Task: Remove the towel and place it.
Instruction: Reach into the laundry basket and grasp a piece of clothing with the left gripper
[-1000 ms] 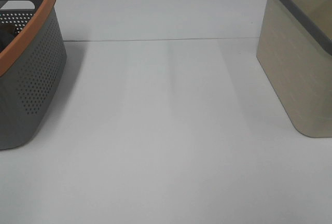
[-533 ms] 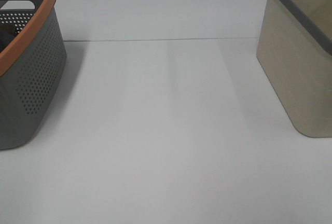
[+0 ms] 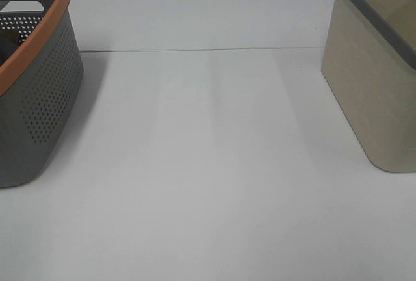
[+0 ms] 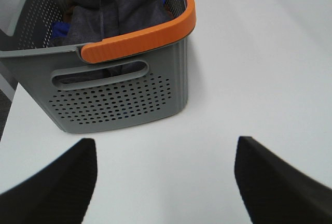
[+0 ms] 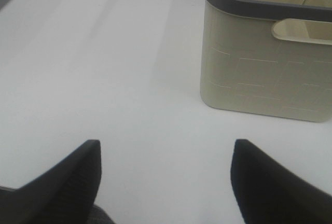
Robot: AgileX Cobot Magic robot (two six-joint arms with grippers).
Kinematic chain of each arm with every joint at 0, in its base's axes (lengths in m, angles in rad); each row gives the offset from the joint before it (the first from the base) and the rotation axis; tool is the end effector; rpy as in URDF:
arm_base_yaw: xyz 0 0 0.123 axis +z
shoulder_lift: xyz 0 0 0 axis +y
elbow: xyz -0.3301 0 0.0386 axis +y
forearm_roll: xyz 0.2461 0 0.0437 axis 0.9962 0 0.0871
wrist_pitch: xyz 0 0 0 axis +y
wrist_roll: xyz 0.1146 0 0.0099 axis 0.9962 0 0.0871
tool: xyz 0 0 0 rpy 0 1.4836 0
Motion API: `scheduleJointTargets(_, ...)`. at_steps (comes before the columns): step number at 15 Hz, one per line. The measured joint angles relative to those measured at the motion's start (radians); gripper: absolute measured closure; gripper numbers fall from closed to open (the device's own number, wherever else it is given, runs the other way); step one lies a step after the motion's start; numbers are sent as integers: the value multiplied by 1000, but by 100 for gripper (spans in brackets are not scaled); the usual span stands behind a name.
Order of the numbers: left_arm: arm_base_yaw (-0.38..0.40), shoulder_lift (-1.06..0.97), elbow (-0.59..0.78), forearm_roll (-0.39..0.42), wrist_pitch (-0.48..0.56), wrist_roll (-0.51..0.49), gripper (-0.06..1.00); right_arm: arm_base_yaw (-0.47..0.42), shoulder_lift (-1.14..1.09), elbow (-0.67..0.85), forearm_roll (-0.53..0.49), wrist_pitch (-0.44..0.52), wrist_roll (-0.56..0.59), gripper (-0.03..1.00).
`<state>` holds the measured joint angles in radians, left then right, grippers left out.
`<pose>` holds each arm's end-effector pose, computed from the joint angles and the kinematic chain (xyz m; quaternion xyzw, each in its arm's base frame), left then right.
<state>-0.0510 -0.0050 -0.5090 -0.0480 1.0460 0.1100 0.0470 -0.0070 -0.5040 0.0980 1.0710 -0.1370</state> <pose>-0.0340 -0.0031 0.2695 0.0689 0.8426 -0.0082 0.5340 -0.0354 0.0082 0.2657 -0.0807 0.8482 0.0254 0.5229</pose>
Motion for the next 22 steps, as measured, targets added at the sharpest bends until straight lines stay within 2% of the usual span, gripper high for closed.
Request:
scheduleJointTargets(19,0,0,0,-11,-1,0,24,0,0,0,0,0,0,30)
scheduleJointTargets(20,0,0,-2,-17,-7,0,24,0,0,0,0,0,0,30)
scheduleJointTargets(22,0,1,-15,-16,-97,-5,24,0,0,0,0,0,0,30)
